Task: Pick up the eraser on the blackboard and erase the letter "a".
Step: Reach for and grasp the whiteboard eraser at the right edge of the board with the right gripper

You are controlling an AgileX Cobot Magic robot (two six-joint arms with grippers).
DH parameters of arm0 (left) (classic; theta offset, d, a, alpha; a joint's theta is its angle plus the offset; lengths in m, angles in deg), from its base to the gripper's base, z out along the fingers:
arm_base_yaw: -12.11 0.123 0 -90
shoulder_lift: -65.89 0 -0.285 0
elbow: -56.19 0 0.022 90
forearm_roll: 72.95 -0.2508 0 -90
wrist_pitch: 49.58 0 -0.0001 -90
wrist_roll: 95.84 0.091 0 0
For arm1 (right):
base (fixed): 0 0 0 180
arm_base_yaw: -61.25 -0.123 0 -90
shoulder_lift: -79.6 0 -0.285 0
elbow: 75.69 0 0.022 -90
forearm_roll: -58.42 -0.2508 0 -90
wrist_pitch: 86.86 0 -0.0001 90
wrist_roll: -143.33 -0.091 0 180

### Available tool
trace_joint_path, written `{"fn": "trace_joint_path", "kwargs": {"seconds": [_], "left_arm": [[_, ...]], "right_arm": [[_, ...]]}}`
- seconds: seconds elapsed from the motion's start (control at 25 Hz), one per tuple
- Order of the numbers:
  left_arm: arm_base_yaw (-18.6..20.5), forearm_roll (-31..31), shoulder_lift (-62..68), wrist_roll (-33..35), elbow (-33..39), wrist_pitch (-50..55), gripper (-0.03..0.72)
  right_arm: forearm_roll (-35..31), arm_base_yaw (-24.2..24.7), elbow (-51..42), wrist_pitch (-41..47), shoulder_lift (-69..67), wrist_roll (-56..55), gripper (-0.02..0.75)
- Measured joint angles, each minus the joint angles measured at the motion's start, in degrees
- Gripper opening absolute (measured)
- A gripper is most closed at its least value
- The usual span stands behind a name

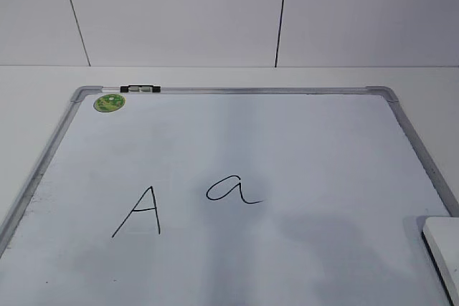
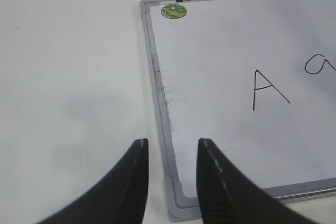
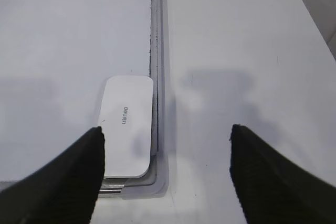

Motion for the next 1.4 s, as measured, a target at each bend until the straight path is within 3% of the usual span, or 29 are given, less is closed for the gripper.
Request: {"fn": "trace_joint_path", "kwargs": {"seconds": [1.4], "left_arm": [[0.0,0.0,0.0,0.0,0.0,0.0,0.235]], "right_arm": [[0.0,0.0,0.0,0.0,0.0,0.0,0.591]]}}
